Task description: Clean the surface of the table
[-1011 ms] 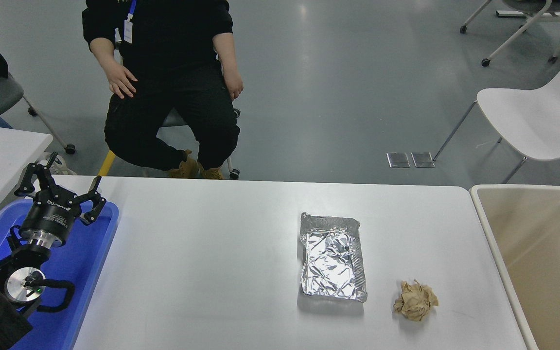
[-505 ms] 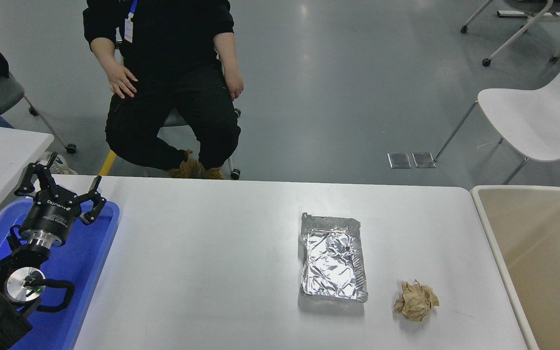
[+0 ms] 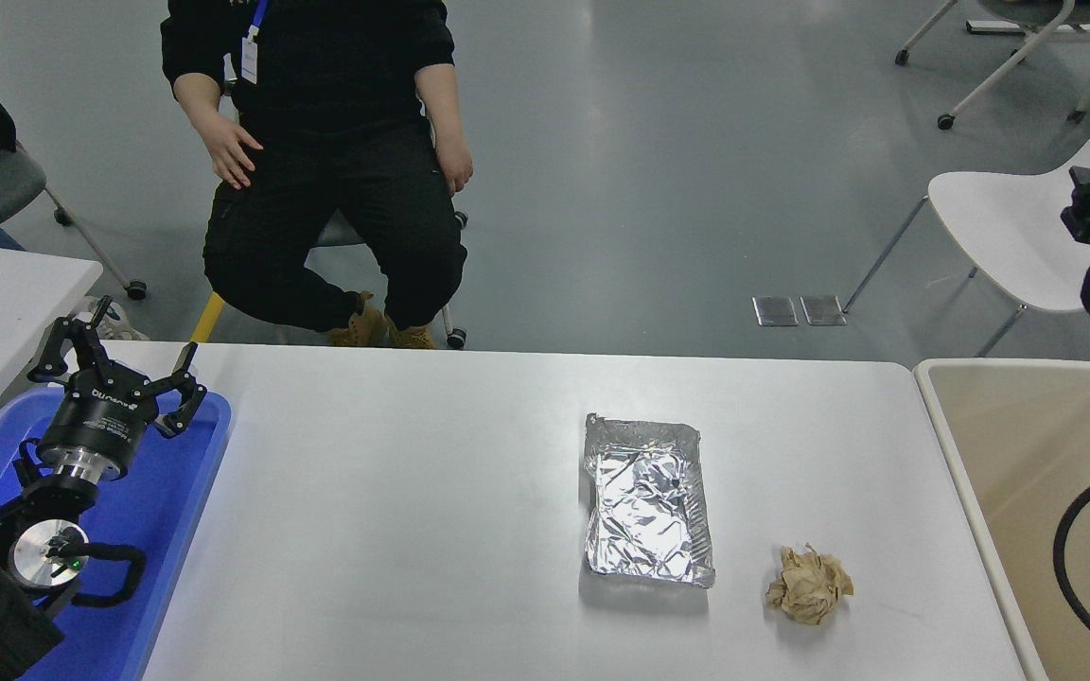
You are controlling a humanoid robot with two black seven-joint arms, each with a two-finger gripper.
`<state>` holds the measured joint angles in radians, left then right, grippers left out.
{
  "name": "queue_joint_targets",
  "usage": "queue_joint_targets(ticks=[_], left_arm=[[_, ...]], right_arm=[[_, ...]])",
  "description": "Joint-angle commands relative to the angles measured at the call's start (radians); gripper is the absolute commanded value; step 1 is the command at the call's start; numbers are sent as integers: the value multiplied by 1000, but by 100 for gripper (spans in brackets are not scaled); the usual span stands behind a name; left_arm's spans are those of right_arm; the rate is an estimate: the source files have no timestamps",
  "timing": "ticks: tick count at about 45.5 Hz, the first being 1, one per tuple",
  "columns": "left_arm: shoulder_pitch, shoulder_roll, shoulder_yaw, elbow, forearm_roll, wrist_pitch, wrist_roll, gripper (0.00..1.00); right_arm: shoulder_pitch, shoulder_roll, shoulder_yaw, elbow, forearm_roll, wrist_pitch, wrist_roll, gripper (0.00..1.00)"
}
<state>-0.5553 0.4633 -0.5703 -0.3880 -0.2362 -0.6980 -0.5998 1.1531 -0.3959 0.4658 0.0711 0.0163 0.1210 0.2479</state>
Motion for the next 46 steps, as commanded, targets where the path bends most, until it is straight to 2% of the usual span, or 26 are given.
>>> queue_joint_targets(ticks=[1, 10, 18, 32, 46], left_arm=[[0, 0, 0, 0, 0, 0, 0, 100], [0, 0, 0, 0, 0, 0, 0, 100], [0, 0, 0, 0, 0, 0, 0, 100], [0, 0, 0, 0, 0, 0, 0, 100], [0, 1, 0, 0, 0, 0, 0, 100]], right_arm=[[-70, -6, 177, 137, 14, 40, 62, 99], [-194, -8, 264, 265, 11, 51, 139, 99], [-302, 0, 266, 283, 11, 80, 232, 99], [-440, 14, 267, 285, 11, 121, 274, 99], [-483, 37, 266, 286, 11, 163, 294, 99]])
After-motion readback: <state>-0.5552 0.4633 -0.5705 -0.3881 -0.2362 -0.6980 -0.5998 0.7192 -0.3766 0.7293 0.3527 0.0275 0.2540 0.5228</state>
